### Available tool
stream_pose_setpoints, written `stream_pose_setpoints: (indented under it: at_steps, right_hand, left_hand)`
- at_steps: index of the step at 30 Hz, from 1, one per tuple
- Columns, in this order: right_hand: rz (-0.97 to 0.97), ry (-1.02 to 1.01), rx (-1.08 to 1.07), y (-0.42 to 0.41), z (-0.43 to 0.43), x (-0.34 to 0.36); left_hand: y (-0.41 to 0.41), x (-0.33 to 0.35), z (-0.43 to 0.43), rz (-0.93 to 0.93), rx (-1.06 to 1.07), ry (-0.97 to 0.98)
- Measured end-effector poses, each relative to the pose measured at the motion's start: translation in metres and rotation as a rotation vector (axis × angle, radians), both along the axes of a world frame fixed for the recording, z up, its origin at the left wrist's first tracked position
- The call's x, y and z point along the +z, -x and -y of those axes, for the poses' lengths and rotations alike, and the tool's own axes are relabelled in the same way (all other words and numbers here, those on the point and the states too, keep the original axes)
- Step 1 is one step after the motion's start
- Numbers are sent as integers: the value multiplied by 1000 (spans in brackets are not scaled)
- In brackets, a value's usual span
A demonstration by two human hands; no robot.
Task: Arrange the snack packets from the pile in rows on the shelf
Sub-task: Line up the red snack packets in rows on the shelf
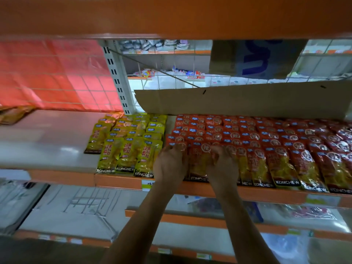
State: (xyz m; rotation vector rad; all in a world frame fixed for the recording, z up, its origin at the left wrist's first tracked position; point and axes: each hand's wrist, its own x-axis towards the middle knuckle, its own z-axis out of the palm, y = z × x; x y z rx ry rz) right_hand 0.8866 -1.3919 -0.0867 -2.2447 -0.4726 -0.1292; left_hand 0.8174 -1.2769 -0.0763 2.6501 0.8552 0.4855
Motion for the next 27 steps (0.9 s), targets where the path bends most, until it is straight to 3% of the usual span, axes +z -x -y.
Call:
stream_pose_setpoints:
  at_steps: [8, 17, 27]
  right_hand:
    - [16, 66, 200, 66, -108, 3]
    - [-24, 61, 376, 160, -235, -1]
    - [-18, 143, 457, 238, -347, -10]
  left_hand:
    - [68, 8, -92, 16, 88, -107]
    - [164, 0, -208, 20, 214, -101]
    - [242, -4, -307, -4, 350, -128]
